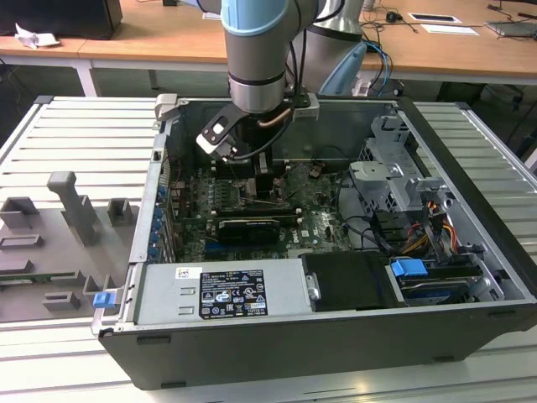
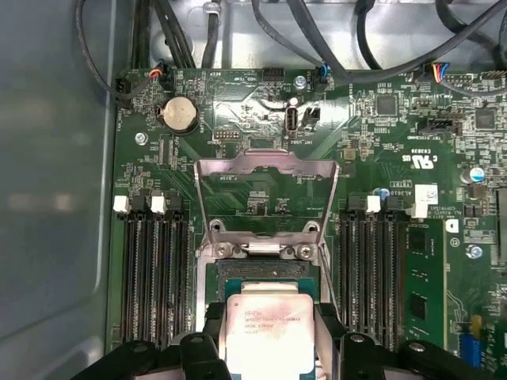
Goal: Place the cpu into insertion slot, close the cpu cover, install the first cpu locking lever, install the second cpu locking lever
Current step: 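Place the cpu into insertion slot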
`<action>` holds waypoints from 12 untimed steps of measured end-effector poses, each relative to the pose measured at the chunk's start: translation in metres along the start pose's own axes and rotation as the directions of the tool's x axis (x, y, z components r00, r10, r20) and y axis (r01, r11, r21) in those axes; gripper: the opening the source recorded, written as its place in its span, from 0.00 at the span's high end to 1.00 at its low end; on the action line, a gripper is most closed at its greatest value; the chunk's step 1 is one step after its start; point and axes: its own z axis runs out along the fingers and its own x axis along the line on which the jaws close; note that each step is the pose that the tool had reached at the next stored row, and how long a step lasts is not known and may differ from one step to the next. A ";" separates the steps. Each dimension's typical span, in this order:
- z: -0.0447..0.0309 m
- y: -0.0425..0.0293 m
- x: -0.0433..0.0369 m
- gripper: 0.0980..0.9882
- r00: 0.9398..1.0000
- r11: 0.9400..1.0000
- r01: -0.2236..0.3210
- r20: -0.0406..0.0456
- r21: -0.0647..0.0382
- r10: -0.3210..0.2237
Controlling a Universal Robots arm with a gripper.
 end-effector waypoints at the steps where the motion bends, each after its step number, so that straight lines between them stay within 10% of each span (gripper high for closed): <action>1: 0.0008 0.0002 0.0001 0.51 1.000 1.000 -0.003 0.000 0.000 0.003; 12: 0.0108 0.0013 0.0013 0.51 1.000 1.000 -0.023 0.006 0.000 0.023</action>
